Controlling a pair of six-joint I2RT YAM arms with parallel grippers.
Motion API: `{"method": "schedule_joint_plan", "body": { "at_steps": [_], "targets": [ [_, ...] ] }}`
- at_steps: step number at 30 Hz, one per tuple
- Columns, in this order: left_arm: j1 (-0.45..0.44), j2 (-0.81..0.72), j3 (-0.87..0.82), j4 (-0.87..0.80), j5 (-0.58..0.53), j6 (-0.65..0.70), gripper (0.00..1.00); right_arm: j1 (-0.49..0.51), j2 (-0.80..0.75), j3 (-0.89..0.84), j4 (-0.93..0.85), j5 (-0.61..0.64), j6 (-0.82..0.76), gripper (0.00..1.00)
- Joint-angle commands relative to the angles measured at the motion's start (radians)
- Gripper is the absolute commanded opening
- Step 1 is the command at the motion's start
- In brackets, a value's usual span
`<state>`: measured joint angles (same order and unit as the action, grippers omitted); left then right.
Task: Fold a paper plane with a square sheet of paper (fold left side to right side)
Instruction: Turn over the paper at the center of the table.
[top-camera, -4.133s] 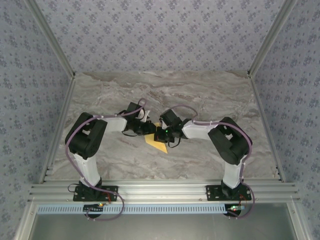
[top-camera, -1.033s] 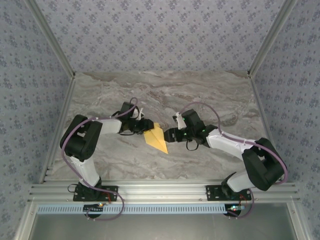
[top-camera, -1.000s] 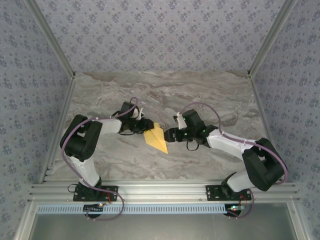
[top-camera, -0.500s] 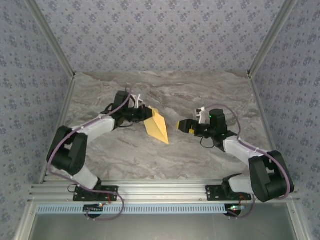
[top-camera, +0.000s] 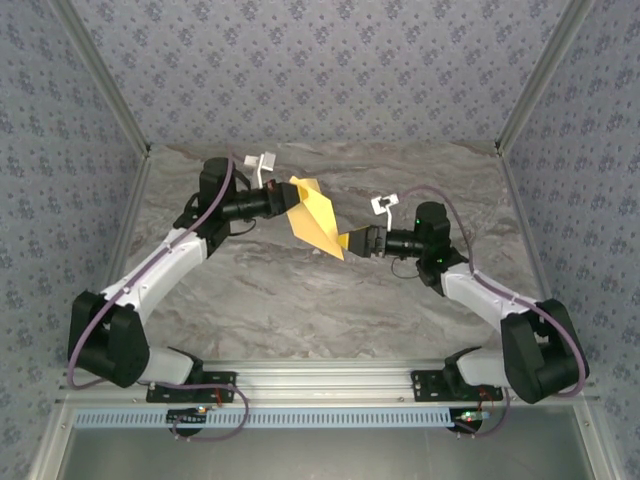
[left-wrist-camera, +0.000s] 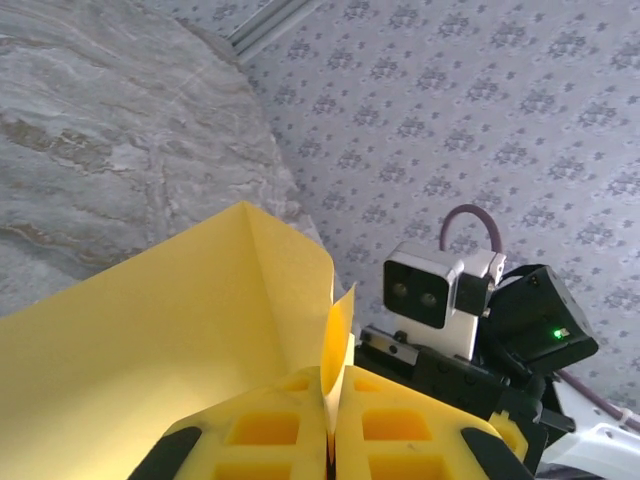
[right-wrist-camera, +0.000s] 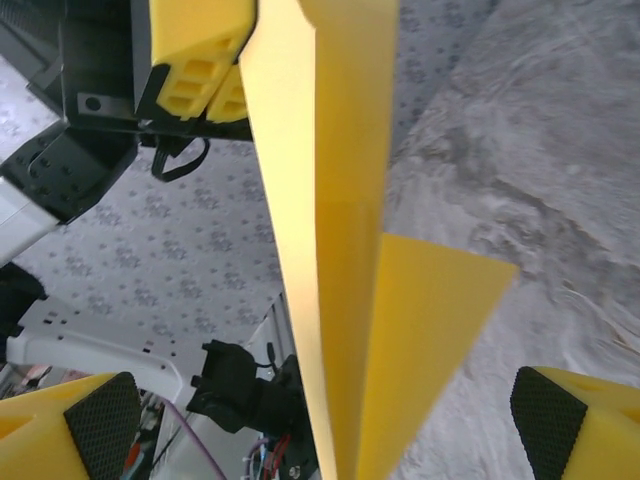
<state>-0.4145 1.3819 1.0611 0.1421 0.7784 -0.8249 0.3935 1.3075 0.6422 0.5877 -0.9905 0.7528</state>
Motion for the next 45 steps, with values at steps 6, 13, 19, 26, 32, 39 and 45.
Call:
{"method": "schedule_joint_plan", "body": {
  "at_steps": [6,13,19,26,32,39,45],
  "targets": [
    [-0.038,-0.046,0.040,0.098,0.075,-0.063,0.07,0.058,0.108,0.068,0.182,-0.012,0.139,0.96],
    [-0.052,-0.040,0.018,0.087,0.079,-0.055,0.07,0.065,0.095,0.090,0.159,-0.027,0.143,0.69],
    [-0.053,-0.041,0.005,0.062,0.074,-0.034,0.07,0.056,0.065,0.084,0.085,-0.013,0.105,0.52],
    [-0.052,-0.042,-0.013,0.016,0.067,-0.001,0.08,0.047,0.025,0.095,-0.035,-0.001,0.035,0.33],
    [-0.053,-0.036,-0.020,-0.006,0.057,0.017,0.13,0.048,0.014,0.100,-0.100,0.014,-0.004,0.20],
    [-0.026,-0.075,-0.005,-0.199,-0.049,0.146,0.54,0.056,-0.020,0.170,-0.424,0.096,-0.216,0.13],
    [-0.015,-0.181,0.011,-0.458,-0.342,0.305,0.67,0.177,-0.003,0.351,-0.992,0.497,-0.567,0.12]
  ]
}}
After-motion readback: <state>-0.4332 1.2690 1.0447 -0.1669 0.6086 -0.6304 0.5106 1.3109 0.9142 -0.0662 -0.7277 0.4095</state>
